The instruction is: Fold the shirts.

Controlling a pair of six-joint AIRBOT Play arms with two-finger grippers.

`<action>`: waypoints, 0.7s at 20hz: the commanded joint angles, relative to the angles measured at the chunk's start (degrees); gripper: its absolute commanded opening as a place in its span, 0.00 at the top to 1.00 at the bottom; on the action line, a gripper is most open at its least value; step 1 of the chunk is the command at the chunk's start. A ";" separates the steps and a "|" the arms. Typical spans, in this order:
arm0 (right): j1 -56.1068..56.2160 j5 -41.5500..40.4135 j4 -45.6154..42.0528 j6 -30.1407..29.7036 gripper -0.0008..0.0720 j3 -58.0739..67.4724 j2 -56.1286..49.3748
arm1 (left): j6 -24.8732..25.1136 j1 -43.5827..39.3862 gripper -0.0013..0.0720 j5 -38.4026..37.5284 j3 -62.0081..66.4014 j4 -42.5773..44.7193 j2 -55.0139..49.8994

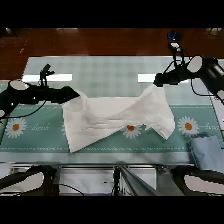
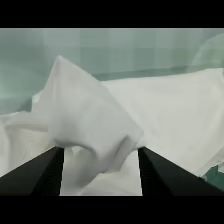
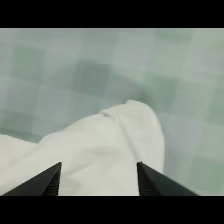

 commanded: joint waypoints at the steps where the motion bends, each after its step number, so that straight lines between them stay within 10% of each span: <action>1: -0.04 8.15 -4.76 -1.55 0.25 6.19 1.27 | 0.13 2.62 0.24 -8.41 6.23 -0.15 0.63; 6: -9.88 21.14 -16.17 -5.11 0.24 12.22 5.27 | -8.92 16.44 0.31 -22.80 11.32 17.00 9.01; 8: -20.59 22.60 -2.75 -7.93 0.24 10.23 5.09 | -8.87 23.28 0.30 -28.96 8.50 23.19 12.33; 11: -34.62 25.29 16.55 -12.52 0.15 4.92 3.96 | -4.11 30.99 0.23 -30.21 -2.01 10.43 17.16; 14: -41.03 24.41 21.20 -13.42 0.15 -0.24 3.67 | -0.76 31.52 0.22 -32.24 -12.37 8.02 18.56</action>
